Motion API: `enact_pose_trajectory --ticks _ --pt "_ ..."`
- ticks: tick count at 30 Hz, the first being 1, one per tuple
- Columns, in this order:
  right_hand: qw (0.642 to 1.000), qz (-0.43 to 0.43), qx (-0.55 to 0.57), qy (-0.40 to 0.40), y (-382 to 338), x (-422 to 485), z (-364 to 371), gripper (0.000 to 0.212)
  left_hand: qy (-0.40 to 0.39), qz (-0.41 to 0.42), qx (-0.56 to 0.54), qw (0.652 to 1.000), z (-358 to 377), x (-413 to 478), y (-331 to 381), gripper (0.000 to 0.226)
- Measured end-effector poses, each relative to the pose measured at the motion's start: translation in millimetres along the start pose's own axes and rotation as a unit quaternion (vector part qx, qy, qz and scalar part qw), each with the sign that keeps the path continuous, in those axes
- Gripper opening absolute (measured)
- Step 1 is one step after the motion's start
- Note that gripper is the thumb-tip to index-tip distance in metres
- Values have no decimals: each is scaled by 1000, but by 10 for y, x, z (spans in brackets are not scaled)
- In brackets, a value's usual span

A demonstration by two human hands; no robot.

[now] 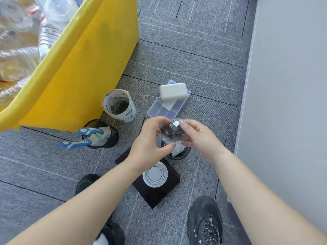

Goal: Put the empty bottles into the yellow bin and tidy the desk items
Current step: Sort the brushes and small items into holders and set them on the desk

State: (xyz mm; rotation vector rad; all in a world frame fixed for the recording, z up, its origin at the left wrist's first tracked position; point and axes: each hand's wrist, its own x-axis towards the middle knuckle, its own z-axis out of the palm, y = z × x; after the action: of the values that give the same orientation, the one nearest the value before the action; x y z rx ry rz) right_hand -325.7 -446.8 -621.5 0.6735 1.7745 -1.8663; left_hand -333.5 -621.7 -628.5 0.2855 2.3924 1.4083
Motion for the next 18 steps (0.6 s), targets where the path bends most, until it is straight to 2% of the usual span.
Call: enact_pose_trajectory --ticks 4,6,7,10,14,16,18 --pt "995 22 97 -10 77 -86 -23 22 -15 25 13 1000 26 -56 41 60" --pt "993 9 119 22 111 -105 -29 22 -29 12 44 999 11 -101 17 66" --pt "994 -10 95 50 134 -107 -40 22 -35 -3 64 997 1 -124 -17 68" --pt "980 -107 -116 122 210 -114 -89 37 -44 -61 118 990 -26 -201 -163 62" --pt "885 -253 -381 91 379 -131 -45 50 -49 -136 129 981 9 -260 -288 50" --pt "847 -271 -449 82 455 -121 -8 51 -50 -151 121 980 44 -244 -306 50" --pt "833 -290 -462 92 479 -104 -4 51 -60 -161 125 977 83 -199 -319 51"
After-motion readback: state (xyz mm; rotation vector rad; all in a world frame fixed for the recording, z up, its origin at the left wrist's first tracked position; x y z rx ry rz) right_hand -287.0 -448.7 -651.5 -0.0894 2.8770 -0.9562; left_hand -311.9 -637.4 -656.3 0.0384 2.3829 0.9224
